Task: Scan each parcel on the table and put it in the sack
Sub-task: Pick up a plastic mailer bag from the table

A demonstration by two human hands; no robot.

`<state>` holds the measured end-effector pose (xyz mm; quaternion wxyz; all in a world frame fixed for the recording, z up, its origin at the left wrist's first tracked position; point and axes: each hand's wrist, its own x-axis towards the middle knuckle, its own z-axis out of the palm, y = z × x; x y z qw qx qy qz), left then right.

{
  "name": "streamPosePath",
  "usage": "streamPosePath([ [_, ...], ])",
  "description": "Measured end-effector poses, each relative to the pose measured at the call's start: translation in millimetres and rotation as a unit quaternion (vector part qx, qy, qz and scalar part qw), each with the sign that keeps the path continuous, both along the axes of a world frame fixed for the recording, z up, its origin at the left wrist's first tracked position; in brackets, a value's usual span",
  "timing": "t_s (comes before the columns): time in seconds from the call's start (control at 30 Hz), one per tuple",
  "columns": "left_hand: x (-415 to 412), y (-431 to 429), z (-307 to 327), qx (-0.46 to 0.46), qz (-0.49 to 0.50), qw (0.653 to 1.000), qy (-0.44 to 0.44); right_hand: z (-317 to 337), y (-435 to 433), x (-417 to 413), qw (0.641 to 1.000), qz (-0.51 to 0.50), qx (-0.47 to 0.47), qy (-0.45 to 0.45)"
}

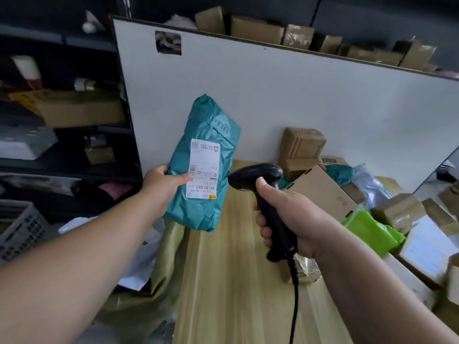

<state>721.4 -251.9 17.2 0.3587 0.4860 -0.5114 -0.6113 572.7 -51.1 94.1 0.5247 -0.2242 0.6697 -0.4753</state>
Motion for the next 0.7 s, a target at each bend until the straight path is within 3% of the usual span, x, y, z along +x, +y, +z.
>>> streamPosePath([
  [0.33, 72.2, -35.2, -10.1, 0.003, 0.018, 1.0, 0.014, -1.3, -48.2, 68.5, 1.0, 0.023, 0.013, 0.017],
  [0.57, 124.5, -62.1, -45.1, 0.04, 0.053, 0.996, -0.064, -19.8, -70.1, 97.8, 0.999, 0.035, 0.032, 0.013],
  [0.7, 140.7, -72.8, -77.8, 0.12, 0.056, 0.983, -0.128, -37.5, -79.4, 103.8, 0.998, 0.028, 0.05, 0.003],
])
